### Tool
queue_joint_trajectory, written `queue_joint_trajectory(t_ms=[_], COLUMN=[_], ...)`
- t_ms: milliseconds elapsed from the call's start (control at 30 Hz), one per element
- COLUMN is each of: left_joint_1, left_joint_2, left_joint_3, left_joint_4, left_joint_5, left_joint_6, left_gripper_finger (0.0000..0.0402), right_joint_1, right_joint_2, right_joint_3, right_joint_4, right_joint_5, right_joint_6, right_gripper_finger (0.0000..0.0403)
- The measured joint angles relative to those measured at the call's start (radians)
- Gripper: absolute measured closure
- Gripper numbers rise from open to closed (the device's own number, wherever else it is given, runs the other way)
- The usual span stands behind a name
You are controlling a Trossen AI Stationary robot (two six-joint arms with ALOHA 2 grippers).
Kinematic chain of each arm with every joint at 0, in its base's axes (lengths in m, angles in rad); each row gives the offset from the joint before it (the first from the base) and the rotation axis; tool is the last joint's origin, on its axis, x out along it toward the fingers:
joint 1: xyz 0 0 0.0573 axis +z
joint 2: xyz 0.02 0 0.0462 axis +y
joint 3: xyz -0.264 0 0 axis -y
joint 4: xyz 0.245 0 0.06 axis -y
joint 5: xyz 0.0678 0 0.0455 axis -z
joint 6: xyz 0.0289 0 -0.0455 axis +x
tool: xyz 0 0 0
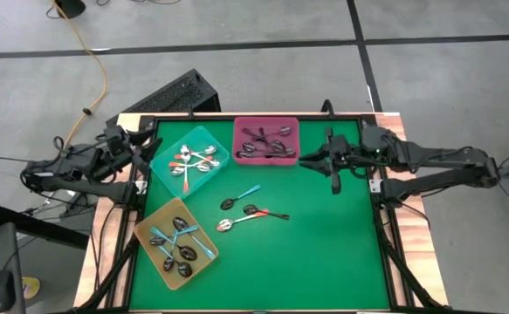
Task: Sort silverware by color (type)
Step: Put the orange spoon into the blue bin
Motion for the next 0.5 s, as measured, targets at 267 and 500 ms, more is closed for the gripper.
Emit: queue_joint_trajectory(t_ms=[267,500], left_joint_1=[0.000,0.000], left_joint_2=[0.000,0.000], left_joint_3=[0.000,0.000], left_joint_4=[0.001,-0.022], left_joint_5=[-0.064,-0.085], left_joint_6=[-0.022,-0.023], left_gripper_finger=[0.0183,0.0183], right_joint_1=[-0.047,-0.116], right_joint_2=[0.003,-0.022], right_joint_3=[-0.025,-0.024], right_joint_4=[0.133,0.155], right_joint_5=[0.000,-0.002], right_joint_6=[-0.019,-0.024], right_gripper_finger=[0.0319,0.0319])
